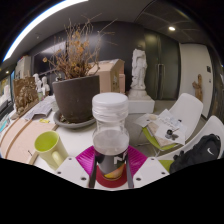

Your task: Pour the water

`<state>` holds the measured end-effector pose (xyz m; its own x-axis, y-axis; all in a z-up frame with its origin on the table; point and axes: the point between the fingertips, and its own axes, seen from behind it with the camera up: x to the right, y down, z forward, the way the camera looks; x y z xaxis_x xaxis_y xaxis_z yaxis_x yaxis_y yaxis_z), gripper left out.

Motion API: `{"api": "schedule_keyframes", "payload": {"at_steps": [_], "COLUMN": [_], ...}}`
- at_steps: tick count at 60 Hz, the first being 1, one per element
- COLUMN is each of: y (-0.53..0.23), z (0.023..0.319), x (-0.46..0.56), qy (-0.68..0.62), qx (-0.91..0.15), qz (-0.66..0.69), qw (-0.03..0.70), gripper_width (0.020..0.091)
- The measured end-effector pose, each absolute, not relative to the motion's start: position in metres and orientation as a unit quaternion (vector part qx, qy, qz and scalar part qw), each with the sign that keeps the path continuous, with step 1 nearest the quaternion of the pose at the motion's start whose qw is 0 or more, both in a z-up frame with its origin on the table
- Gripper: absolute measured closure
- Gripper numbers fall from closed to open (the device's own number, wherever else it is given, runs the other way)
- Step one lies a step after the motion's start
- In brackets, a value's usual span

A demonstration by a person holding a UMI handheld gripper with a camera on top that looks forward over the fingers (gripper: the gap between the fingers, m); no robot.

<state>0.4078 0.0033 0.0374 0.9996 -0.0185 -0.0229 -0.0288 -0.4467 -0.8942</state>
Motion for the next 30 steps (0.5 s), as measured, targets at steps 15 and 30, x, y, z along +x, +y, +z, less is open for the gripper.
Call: {"api": "schedule_keyframes", "payload": {"at_steps": [15, 30], "y": [-0.030, -0.142], "z": [0.040, 0.090], "x": [0.415, 0.382], "qy": [0.041, 0.043], "qx": [-0.874, -0.895], "qz": [-0.009, -0.078], "qw": [0.483, 0.437], "gripper_width": [0.0242, 0.0248]}}
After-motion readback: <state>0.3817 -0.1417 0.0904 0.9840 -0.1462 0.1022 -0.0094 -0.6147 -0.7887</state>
